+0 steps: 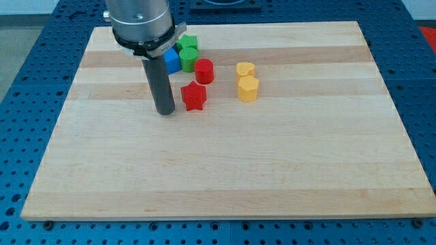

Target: Push the red star closer to the red circle

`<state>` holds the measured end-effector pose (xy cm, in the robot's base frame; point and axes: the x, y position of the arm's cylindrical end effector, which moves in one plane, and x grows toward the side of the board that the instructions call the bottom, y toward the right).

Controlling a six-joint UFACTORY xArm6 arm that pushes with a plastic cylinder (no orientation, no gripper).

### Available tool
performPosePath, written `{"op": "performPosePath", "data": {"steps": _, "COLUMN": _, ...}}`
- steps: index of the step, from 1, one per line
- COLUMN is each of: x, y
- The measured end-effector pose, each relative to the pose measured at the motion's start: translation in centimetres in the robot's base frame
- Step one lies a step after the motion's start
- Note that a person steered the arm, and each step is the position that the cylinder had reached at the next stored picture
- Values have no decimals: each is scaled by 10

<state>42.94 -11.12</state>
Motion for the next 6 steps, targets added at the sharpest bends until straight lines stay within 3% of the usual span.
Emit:
{"op": "performPosePath", "data": {"steps": 2, "x": -6, "y": 33}}
{"op": "performPosePath", "data": {"steps": 6, "x": -9, "y": 42}}
